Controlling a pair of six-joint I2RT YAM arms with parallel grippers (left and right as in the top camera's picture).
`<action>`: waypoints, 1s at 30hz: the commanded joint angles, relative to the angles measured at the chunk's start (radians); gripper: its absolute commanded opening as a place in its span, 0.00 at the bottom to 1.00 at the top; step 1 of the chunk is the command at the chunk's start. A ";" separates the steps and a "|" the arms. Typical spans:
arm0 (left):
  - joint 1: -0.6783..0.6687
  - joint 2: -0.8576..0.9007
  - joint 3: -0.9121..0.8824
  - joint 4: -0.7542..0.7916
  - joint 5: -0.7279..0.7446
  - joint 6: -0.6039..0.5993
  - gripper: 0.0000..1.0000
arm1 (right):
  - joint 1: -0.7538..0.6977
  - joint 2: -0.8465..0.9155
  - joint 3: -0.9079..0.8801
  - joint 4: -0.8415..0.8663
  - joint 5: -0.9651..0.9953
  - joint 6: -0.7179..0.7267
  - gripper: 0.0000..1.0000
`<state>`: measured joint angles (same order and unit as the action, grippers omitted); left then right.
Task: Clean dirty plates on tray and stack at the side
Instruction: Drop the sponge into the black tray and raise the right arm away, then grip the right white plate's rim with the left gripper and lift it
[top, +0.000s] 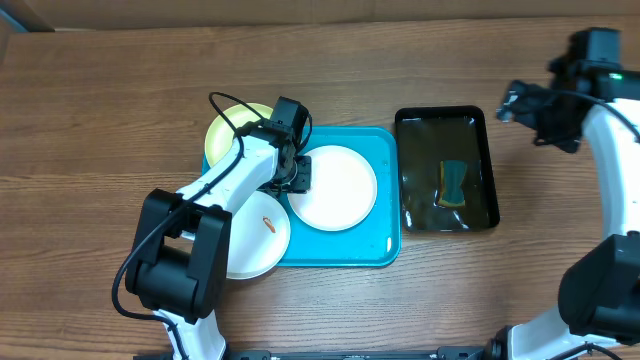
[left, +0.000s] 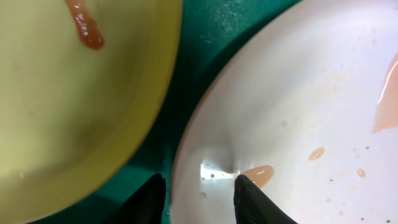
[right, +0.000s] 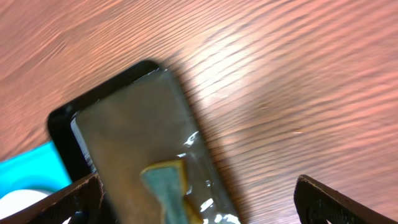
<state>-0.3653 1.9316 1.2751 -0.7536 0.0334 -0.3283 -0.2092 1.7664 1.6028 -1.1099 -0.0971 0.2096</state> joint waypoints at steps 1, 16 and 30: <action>-0.034 0.010 -0.003 0.002 0.019 -0.054 0.37 | -0.033 -0.014 0.013 0.004 0.000 0.012 1.00; -0.060 0.010 -0.003 -0.005 0.005 -0.053 0.04 | -0.057 -0.014 0.013 0.004 -0.001 0.012 1.00; -0.066 0.011 -0.032 0.018 -0.026 -0.099 0.16 | -0.056 -0.014 0.013 0.004 -0.001 0.012 1.00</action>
<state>-0.4240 1.9316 1.2644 -0.7448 0.0296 -0.3977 -0.2623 1.7664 1.6028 -1.1103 -0.0975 0.2142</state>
